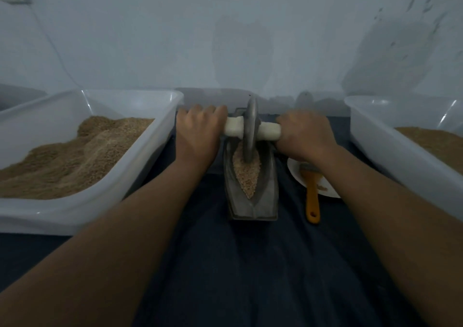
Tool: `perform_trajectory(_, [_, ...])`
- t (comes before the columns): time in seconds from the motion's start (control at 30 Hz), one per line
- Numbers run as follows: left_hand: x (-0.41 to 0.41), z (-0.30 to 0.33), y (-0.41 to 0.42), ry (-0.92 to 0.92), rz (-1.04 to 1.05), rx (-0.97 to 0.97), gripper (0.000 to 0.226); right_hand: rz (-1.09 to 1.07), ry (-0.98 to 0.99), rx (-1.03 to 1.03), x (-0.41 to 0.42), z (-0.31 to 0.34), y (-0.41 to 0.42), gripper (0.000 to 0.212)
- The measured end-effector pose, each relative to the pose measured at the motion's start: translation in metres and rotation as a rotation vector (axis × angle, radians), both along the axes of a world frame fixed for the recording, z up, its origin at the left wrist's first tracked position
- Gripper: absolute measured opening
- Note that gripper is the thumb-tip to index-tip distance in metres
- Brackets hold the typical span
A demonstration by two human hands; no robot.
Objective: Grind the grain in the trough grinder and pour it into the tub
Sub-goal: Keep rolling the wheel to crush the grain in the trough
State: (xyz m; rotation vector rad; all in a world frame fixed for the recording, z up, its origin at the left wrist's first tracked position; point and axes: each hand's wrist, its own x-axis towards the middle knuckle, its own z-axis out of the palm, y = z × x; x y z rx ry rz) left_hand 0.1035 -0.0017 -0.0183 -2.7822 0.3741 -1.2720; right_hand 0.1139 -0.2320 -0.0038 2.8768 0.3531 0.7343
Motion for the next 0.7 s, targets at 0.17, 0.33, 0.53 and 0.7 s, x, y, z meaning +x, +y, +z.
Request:
perform_trajectory(0.17, [-0.042, -0.007, 0.015, 0.114, -0.002, -0.053, 0.027, 0.084, -0.041, -0.121, -0.038, 0.011, 0.001, 0.023])
perform_trajectory(0.33, [-0.065, -0.017, 0.027, 0.132, -0.028, -0.075, 0.024, 0.126, -0.021, -0.224, -0.057, 0.021, 0.000, 0.021])
perform_trajectory(0.53, [-0.022, -0.014, 0.015, 0.120, 0.024, -0.096, 0.019, 0.042, 0.141, -0.123, -0.014, 0.021, 0.003, 0.026])
perform_trajectory(0.7, [0.015, -0.002, 0.000, 0.072, 0.058, -0.049, 0.011, -0.018, 0.189, 0.019, 0.028, 0.021, 0.002, 0.018])
